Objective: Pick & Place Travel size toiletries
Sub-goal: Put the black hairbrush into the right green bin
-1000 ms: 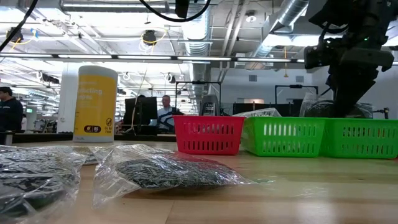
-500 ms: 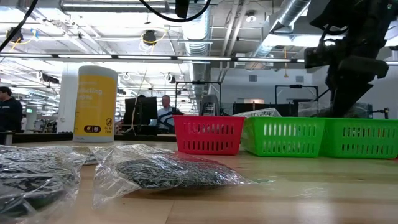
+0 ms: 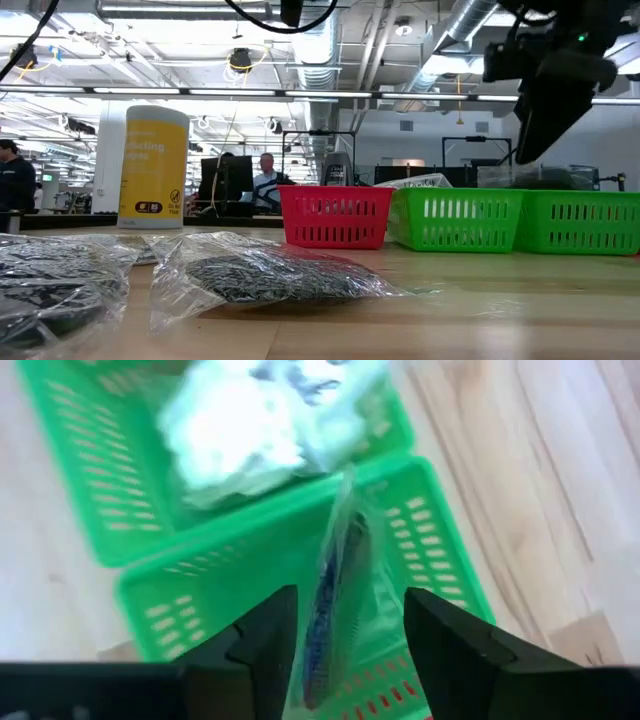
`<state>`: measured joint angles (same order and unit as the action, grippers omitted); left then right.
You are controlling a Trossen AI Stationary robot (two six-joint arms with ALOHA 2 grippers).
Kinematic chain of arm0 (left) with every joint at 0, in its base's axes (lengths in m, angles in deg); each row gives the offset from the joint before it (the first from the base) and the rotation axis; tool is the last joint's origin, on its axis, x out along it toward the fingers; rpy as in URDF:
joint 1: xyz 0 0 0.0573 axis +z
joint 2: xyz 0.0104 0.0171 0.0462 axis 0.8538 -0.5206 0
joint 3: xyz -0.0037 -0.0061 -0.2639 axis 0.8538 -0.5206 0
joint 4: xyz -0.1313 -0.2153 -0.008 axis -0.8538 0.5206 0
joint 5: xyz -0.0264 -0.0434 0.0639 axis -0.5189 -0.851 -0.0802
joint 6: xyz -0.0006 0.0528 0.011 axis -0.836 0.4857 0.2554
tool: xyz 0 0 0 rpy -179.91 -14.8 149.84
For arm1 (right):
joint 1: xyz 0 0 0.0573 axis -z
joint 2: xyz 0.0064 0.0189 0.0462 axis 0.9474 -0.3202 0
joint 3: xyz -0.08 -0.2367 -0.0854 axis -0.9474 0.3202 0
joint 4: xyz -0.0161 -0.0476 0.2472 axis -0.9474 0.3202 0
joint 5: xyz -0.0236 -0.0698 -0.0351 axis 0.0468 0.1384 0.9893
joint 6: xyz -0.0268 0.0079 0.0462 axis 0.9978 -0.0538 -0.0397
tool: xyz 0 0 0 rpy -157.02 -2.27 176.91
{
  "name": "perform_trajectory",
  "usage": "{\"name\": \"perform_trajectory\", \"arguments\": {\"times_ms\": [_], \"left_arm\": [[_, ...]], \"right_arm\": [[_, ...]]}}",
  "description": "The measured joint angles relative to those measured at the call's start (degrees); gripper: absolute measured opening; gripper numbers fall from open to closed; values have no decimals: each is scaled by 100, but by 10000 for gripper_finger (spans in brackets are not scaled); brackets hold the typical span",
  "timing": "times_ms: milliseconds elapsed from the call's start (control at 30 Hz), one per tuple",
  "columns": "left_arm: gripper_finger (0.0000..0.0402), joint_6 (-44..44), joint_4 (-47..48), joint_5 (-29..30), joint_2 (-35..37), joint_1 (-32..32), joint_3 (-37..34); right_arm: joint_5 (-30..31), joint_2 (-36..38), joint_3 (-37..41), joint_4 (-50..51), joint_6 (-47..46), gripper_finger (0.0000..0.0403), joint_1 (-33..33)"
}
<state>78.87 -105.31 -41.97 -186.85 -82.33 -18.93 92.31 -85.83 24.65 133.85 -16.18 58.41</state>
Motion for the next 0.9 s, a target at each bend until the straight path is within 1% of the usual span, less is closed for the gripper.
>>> {"name": "perform_trajectory", "arguments": {"times_ms": [133,233,400,567,667,800,900], "left_arm": [[77,0,110,-3,0,-137,0],[77,0,275,-3,-2,-249,0],[77,-23,597,-2,-2,-434,0],[77,-304,890,-2,-2,-647,0],[77,-864,1433,-45,-2,-759,0],[77,-1909,2392,-548,-2,-843,-1],[77,-2608,2783,-817,-2,-863,-7]], "right_arm": [[-6,-2,-149,-20,-24,173,-295],[-10,-2,-214,-249,-28,170,-576],[-22,-2,-244,-908,-44,169,-1071],[-67,-76,-244,-1645,-42,170,-1532],[-65,-83,-244,-1888,-44,168,-1759],[-65,-85,-244,-2086,-44,164,-1964],[-65,-85,-242,-2168,-42,161,-2064]]}}
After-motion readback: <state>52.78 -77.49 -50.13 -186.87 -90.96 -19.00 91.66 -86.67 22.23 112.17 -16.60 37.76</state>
